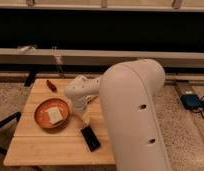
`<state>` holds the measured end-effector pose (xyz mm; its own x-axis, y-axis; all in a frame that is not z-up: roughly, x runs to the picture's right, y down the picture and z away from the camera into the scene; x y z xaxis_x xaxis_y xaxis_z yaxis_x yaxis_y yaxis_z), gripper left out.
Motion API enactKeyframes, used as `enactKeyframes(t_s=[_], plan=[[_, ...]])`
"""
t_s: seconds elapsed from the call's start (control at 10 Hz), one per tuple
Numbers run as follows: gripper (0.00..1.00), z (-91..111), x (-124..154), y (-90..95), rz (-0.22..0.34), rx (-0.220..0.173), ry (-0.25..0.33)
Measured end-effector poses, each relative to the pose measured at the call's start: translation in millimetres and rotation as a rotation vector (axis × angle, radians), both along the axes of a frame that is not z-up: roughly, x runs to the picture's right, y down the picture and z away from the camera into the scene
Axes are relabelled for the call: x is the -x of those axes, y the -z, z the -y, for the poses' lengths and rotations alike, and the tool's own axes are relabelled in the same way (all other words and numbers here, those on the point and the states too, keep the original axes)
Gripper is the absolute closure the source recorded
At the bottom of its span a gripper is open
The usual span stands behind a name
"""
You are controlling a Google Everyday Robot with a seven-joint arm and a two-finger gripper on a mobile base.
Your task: Push the eraser across the table
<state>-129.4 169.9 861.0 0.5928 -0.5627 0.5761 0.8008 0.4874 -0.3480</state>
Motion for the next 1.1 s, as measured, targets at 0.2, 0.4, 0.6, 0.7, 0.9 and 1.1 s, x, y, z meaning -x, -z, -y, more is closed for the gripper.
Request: enactKeyframes(t_s=[0.2, 0.4, 0.6, 0.7, 0.9, 1.1], plan=[[0.20, -6, 3, 2.0, 0.005, 0.011, 0.002], [0.20, -13, 6, 5.6, 0.011, 0.024, 0.007], [0.20, -22, 9, 9.1, 0.017, 0.041, 0.011], [0.20, -26, 10, 10.1, 0.019, 0.047, 0.014], [0.20, -38, 9, 13.3, 0.021, 0.068, 0.023], [0.20, -48, 2, 17.9, 0.019, 0.084, 0.029]])
